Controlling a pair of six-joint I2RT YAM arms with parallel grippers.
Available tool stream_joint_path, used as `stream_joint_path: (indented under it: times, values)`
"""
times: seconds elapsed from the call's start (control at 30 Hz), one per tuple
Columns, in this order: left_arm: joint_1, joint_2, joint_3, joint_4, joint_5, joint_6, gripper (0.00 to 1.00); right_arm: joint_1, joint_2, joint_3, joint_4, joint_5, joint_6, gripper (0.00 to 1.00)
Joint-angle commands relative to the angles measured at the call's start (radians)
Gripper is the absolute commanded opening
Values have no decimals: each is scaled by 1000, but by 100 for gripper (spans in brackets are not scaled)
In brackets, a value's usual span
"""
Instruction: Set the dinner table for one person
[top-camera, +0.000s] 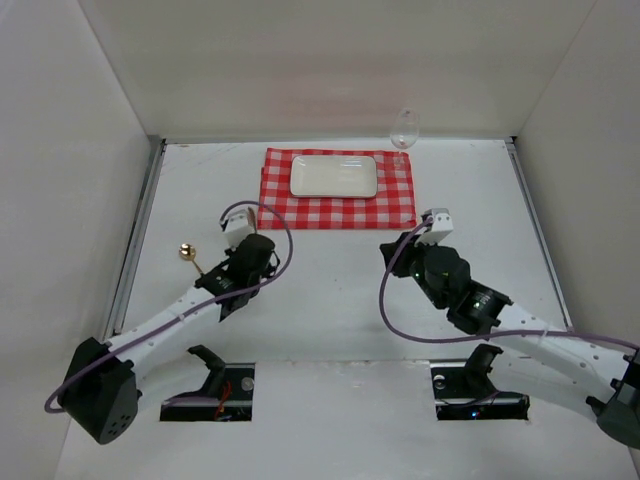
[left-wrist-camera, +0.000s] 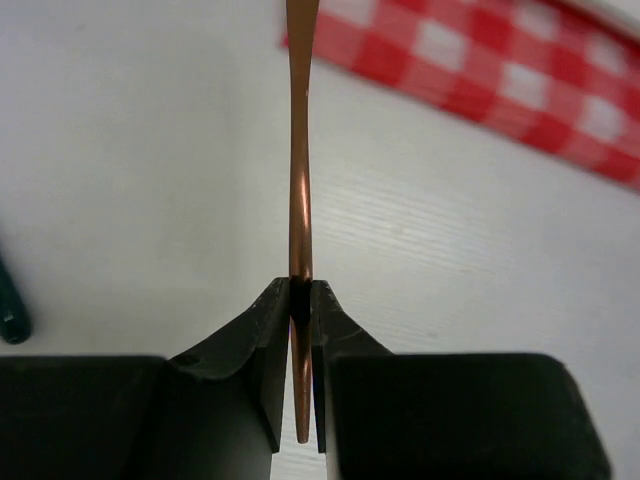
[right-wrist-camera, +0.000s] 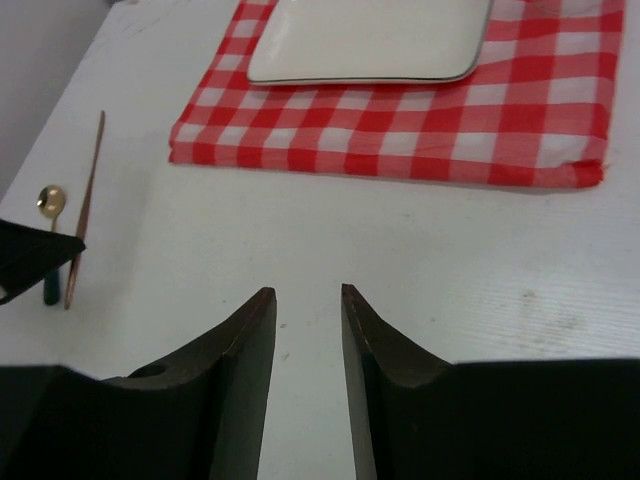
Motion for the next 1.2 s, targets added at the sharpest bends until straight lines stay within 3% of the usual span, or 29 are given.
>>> stream_joint_path:
  times: [0.0,0.1,0.27,0.47,0.63,0.83,1.17]
  values:
    - [-119,36,151,52,0,23,1,-64,-51,-38,46,47,69,40]
    - [-207,164,268,144,21,69,1,-134,-99,-65,11,76,104,47]
    - [-238,449,501,284,138,100,1,-205,-157,-75,-102,162,193,51]
    - [-242,759,794,347,224,106,1,-269,-232,-139,-112,117,256,26]
    - [-227,950,995,318,253,89,1,-302,-335,-177,-145,77,272,26]
    - [-216,1134,1254,158,233,68,1,-299,-438,-208,-197,123,283,37]
    - [-205,1301,1455,71,211,38,2,-280,-499,-222,-221,133,289,43]
